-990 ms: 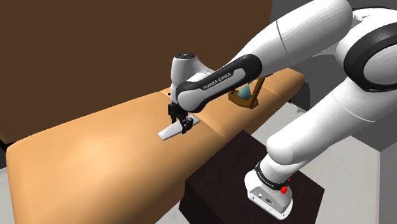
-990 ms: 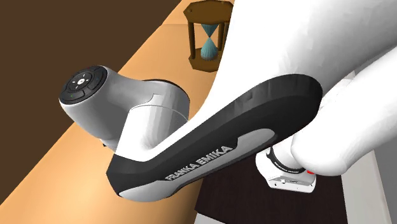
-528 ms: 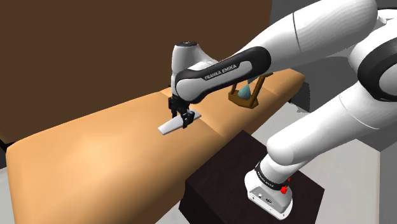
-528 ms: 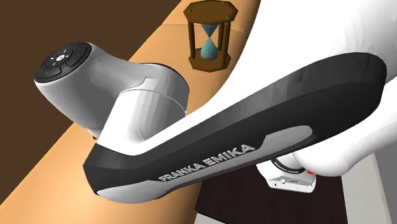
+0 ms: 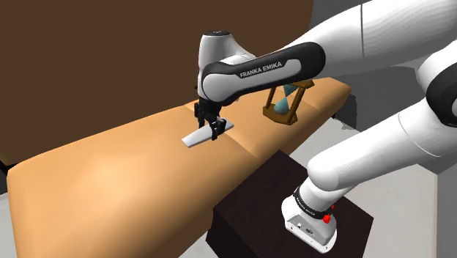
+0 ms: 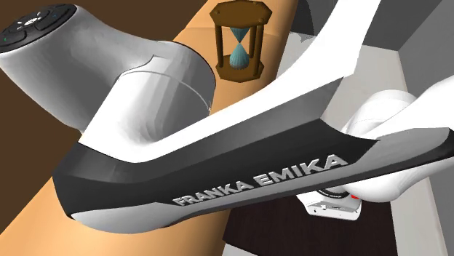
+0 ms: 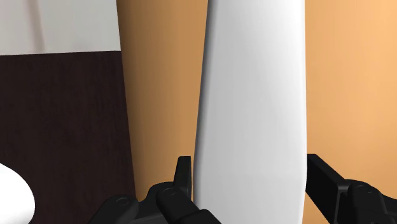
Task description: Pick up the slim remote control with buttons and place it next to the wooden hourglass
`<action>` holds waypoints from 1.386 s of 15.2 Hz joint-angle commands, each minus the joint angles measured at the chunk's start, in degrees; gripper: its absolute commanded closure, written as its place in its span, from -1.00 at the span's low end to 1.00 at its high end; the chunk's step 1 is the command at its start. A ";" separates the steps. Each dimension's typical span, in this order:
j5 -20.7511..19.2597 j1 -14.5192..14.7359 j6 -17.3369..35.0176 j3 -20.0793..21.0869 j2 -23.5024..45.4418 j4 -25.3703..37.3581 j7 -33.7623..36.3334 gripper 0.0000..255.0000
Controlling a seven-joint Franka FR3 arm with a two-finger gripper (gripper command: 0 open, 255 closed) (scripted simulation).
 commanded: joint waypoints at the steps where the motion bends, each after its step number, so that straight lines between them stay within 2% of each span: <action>1: 0.12 0.06 -1.72 -0.45 -0.71 1.04 -0.23 1.00; 21: 0.21 0.31 -18.11 -4.52 -5.88 12.56 -1.29 1.00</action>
